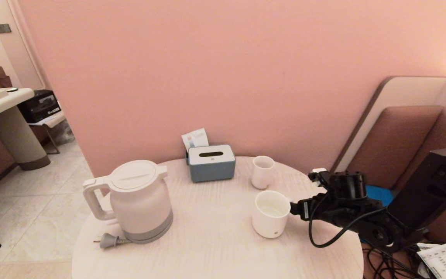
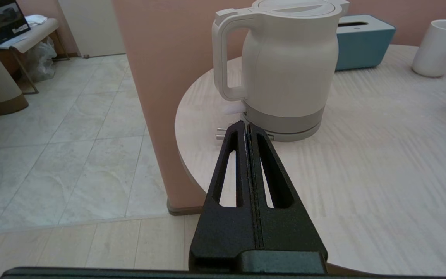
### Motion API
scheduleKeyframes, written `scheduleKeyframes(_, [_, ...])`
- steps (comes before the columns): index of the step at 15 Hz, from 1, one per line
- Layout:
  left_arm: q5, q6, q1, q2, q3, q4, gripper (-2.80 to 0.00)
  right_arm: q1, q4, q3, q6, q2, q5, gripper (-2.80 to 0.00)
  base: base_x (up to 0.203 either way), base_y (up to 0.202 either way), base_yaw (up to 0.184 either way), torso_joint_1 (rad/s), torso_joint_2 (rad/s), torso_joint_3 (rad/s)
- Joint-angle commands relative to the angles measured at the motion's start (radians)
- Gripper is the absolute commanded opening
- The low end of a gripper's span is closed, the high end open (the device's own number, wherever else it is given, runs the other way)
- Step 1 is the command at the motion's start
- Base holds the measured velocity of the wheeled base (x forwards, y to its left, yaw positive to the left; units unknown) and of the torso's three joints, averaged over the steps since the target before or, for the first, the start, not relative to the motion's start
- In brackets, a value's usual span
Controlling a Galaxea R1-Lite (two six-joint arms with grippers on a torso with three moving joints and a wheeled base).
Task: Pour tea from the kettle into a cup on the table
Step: Pick up the cup
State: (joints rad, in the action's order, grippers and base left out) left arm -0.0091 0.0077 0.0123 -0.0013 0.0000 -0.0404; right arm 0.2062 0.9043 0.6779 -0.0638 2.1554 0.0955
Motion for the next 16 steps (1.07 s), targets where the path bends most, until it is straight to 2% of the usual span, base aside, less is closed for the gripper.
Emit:
scheduleKeyframes(1, [0.001,0.000,0.000,0.001,0.000,-0.001,-2.80,0.002,0.013,0.006,-0.001,0.018,0.001,0.00,0.000,0.000,0.000,0.000,0.00,0.000])
scheduleKeyframes(10, [0.000,0.000,0.000,0.001,0.000,-0.001,-2.80,0.013,0.104,0.012,0.021,0.055,-0.010,0.00,0.000,0.000,0.000,0.000,0.00,0.000])
scheduleKeyframes(16, [0.000,0.000,0.000,0.001,0.000,-0.001,-2.80,0.024,0.110,0.005,0.019,0.054,-0.023,0.00,0.000,0.000,0.000,0.000,0.00,0.000])
